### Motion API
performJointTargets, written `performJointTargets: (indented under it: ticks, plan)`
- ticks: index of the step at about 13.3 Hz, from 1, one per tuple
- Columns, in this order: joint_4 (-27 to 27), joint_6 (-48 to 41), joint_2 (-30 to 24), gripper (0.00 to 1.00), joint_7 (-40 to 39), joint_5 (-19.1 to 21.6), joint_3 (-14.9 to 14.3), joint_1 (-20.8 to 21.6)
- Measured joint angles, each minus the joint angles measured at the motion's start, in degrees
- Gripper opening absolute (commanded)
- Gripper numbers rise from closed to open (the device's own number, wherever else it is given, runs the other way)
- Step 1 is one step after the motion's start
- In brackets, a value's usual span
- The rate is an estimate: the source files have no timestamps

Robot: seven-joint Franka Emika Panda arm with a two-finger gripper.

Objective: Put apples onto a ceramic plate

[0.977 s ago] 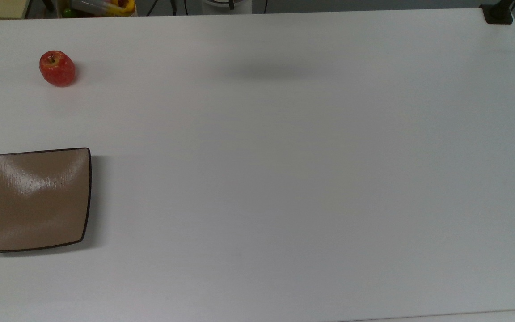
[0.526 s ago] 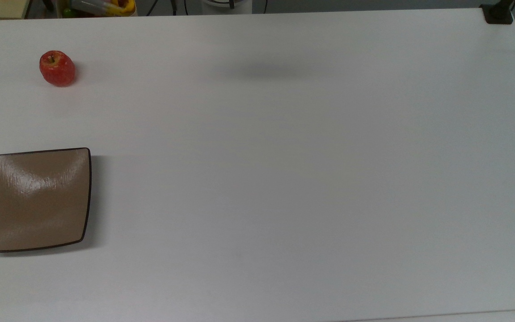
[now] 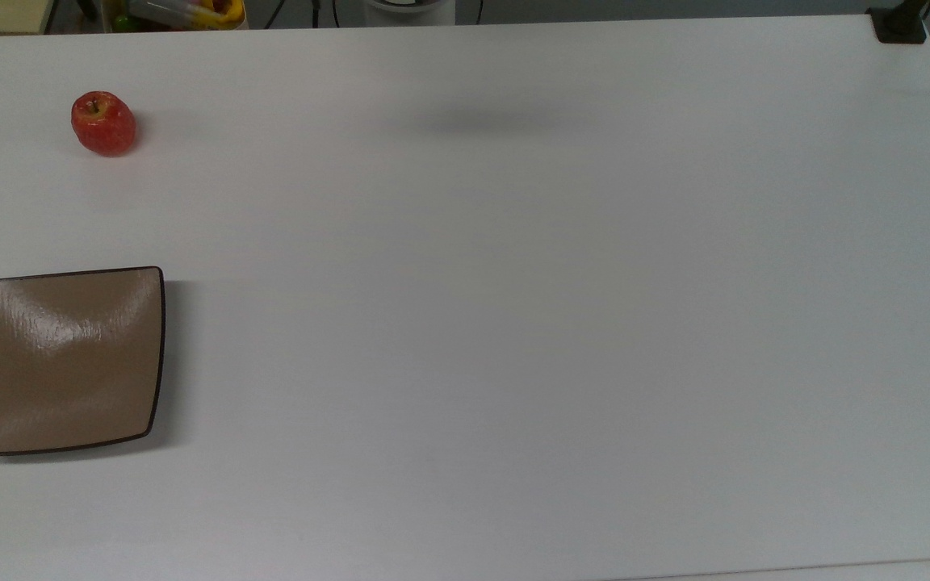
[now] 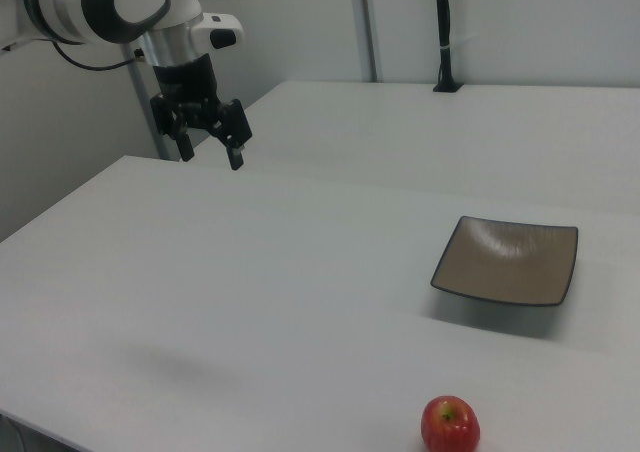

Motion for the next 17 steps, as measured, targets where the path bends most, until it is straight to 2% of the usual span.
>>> performJointTargets:
  ticks: [2, 5, 8, 11, 14, 17]
  plan:
    - [0.0, -1.0, -0.4, 1.0, -4.6, 0.0, 0.0, -1.1]
    - [0.0, -2.7, -1.2, 1.0, -13.9, 0.0, 0.0, -4.9]
    - [0.0, -2.8, -1.3, 1.0, -19.8, -0.5, -0.1, -10.3]
    - [-0.4, -0.2, -0.6, 1.0, -26.5, -1.6, -0.5, -17.5]
    - [-2.0, 4.9, 1.8, 1.0, -31.3, -1.7, -2.8, -22.3]
    - [-5.4, 10.7, 4.5, 1.0, -35.9, -1.8, -6.4, -23.9]
